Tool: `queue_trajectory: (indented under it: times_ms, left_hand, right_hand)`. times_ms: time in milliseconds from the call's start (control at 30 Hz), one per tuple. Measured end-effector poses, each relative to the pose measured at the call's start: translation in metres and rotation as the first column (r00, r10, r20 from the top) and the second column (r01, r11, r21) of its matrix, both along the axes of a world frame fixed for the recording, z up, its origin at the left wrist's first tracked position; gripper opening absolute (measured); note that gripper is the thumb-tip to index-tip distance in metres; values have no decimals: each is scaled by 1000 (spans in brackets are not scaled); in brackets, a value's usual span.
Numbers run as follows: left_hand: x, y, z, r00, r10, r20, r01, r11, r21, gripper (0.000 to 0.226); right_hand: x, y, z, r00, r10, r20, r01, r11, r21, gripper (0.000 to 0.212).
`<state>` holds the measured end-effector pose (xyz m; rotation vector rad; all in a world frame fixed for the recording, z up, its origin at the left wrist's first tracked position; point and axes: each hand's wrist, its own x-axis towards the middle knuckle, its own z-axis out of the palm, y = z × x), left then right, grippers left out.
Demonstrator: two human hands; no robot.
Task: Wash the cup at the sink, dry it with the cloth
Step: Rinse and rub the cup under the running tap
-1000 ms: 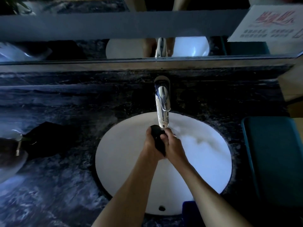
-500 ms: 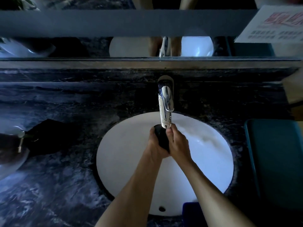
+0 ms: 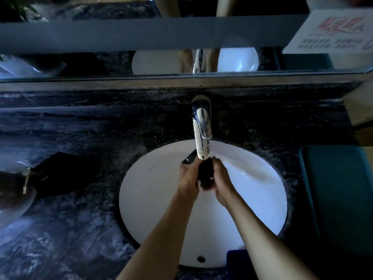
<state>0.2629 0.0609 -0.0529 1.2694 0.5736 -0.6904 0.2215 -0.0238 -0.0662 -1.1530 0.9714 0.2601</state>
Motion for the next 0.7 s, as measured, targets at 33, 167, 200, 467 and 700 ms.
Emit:
queue_trajectory:
  times_ms: [33,167,200,467,700]
  left_hand:
    - [1,4,0,999,-38,21,38,999,-26,25]
    - [-4,13,3,989,-81,120,89,994,-66,54]
    - [-7,15,0,978,-110,177,117,993,-31,62]
    - [-9,33,-3,884,-248,396,222,969,110,78]
    - [-7,41,-7,829,-408,384,345,912,223,75]
  right_hand:
    - [-2,-2,0,999,-43,-32,47,992,113,46]
    - [-5,-3,2,999,13,-46,-9,995,94,50]
    - [-4,-3,2,998,52,-35,-51,997,52,48]
    - [-13,-16,4,980,123,156,-155,964,214,36]
    - [-14,-16,8,970,-36,241,-19,975,220,33]
